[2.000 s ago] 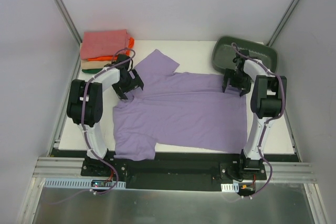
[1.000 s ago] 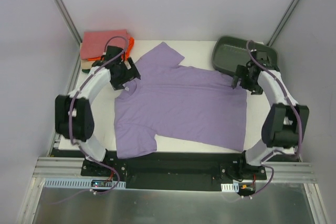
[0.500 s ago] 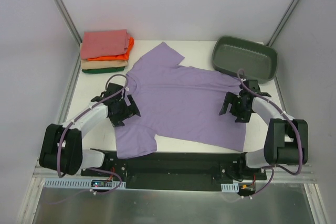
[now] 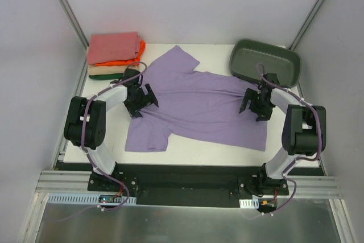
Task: Fold and stack the t-shirts
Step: Grap the side of the flattened tshirt closest away from the robot with both arms
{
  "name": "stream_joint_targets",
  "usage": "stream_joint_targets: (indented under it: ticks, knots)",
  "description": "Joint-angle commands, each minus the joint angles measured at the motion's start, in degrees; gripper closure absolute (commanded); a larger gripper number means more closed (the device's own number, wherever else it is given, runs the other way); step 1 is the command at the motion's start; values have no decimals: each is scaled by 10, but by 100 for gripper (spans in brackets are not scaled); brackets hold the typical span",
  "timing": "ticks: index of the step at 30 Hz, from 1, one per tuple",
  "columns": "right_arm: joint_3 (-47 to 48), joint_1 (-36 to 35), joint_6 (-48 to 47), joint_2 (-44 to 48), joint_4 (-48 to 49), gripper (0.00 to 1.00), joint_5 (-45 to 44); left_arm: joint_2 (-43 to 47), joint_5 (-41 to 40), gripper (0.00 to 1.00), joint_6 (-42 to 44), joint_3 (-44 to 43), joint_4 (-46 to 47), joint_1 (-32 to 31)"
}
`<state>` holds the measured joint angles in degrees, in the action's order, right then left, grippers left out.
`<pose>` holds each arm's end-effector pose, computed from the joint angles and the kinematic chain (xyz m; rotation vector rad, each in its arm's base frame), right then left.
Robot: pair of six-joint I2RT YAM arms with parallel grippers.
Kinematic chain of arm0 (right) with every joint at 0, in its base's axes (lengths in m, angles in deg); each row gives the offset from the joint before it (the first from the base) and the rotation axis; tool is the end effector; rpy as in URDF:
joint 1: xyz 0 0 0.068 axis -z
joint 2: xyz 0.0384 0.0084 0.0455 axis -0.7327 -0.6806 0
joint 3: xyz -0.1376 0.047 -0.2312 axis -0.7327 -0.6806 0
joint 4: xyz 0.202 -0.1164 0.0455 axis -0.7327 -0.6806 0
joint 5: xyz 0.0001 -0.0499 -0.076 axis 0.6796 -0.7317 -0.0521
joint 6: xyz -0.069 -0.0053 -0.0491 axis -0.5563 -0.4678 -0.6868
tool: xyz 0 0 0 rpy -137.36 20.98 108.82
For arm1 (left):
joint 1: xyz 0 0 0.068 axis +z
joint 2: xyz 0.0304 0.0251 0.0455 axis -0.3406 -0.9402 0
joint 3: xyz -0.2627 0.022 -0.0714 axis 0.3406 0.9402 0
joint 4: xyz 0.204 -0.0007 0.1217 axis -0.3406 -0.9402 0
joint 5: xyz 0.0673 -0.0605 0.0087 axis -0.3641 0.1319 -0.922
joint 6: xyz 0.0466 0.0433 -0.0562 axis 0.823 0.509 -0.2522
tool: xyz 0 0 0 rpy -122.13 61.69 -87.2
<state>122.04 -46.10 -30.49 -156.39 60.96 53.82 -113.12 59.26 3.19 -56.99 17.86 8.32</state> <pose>0.3138 0.0038 0.1530 0.0623 2.7256 0.1839 0.3243 -0.0796 0.1549 -0.5839 2.6491 -0.5113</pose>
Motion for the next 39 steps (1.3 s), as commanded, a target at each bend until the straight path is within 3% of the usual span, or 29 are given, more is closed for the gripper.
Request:
stream_joint_targets:
  ticks: [1, 4, 7, 13, 16, 23, 28, 34, 37, 39]
  knots:
    - [55, 10, -10, -33, -9, 4, -40, -61, 4, 1, 39, -56, 10, 20]
    - [79, 10, -11, -14, -33, 4, -46, -36, 18, 1, 49, -82, -3, 22]
    - [50, 9, -8, 58, -31, 4, -51, 39, 24, 1, 46, -47, -6, 22]
    - [-77, 18, 33, 236, 8, 4, -51, 267, -26, 1, -19, 160, -11, 22]
    - [-138, 38, 62, 295, 15, 4, -33, 355, -84, 1, -76, 247, -63, 24]
    - [-204, 68, 67, 398, 33, 4, -42, 492, -150, 12, -143, 341, -105, 28]
    - [-212, 72, 63, 427, 33, 4, -55, 495, -184, 19, -144, 344, -116, 30]
    - [-212, 75, 61, 423, 23, 4, -68, 437, -153, 35, -136, 343, -115, 30]
    - [-211, 77, 62, 419, 21, 4, -69, 427, -144, 52, -136, 351, -108, 30]
    - [-211, 78, 62, 418, 20, 4, -69, 428, -132, 58, -132, 352, -101, 30]
